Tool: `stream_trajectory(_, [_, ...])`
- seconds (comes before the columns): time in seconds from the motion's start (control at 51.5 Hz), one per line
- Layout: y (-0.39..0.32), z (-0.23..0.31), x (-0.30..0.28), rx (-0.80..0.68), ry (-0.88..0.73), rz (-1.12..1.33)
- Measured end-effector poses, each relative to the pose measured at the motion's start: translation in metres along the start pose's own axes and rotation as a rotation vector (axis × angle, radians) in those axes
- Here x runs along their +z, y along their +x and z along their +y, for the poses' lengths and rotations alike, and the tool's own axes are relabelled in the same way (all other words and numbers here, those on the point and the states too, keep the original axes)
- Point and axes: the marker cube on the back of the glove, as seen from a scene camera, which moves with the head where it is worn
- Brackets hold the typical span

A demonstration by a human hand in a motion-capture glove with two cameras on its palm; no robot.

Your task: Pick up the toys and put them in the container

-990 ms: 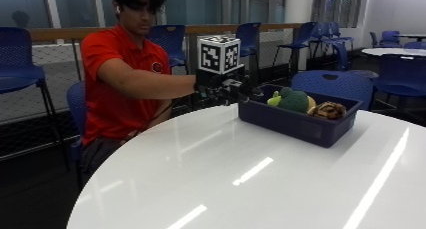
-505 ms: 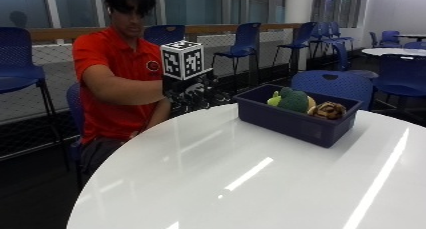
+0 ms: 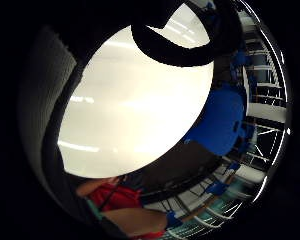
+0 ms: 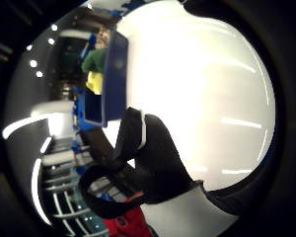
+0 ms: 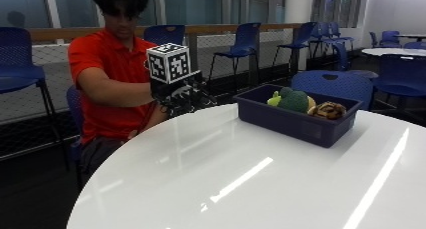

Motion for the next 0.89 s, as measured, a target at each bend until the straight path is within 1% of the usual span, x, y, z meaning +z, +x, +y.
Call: stream_trajectory(0.893, [0.013, 0.000, 0.009, 0.004, -0.030, -0.055])
